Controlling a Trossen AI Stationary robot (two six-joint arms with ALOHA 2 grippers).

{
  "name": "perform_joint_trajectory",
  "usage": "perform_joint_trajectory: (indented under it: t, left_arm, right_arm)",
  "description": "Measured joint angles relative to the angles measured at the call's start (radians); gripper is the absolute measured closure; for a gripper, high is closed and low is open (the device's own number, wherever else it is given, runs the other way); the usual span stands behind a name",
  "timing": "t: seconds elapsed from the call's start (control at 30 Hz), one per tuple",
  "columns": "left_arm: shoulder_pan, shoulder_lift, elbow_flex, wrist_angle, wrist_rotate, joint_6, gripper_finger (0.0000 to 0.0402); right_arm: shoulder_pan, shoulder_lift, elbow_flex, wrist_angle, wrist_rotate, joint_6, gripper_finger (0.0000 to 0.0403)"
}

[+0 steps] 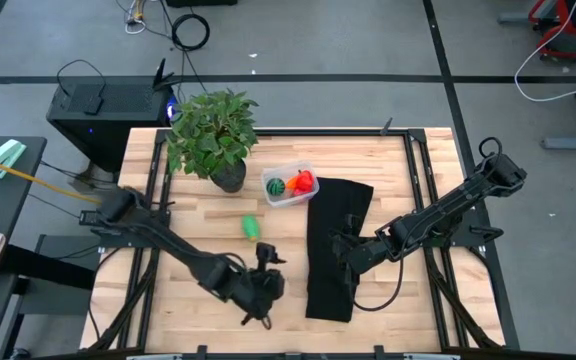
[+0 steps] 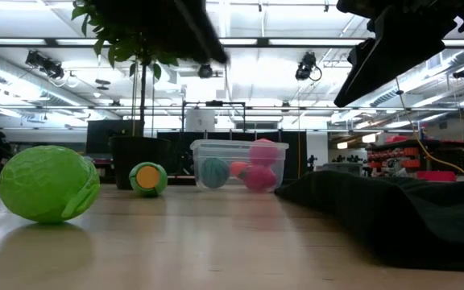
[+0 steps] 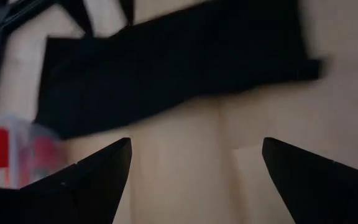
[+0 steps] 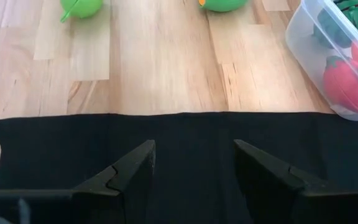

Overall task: Pick and placing Produce into tupperware
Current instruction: Put the green melon into the transparent bin

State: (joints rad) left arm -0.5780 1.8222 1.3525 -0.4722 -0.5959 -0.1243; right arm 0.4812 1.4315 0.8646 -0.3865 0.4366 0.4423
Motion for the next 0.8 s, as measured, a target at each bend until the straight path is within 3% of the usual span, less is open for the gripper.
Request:
perform_joint_trajectory:
  t: [0.23, 0.47, 0.8]
  left_arm:
    - [-0.036, -0.123, 0.001, -0.062, 0.337, -0.011, 0.0033]
    - [-0.041, -0.079, 0.0, -0.202, 0.347, -0.048, 0.0033]
    - [-0.043, 0.058, 0.0, -0.243, 0.362, -0.022, 0.0033]
  right_arm:
    - [0.0, 0.0, 0.0, 0.001, 0.003, 0.001, 0.0183]
    - [0.0, 0.0, 0.0, 0.007, 0.003, 0.001, 0.0183]
    - [0.0, 0.0, 0.0, 0.01, 0.0, 0.001, 0.0183]
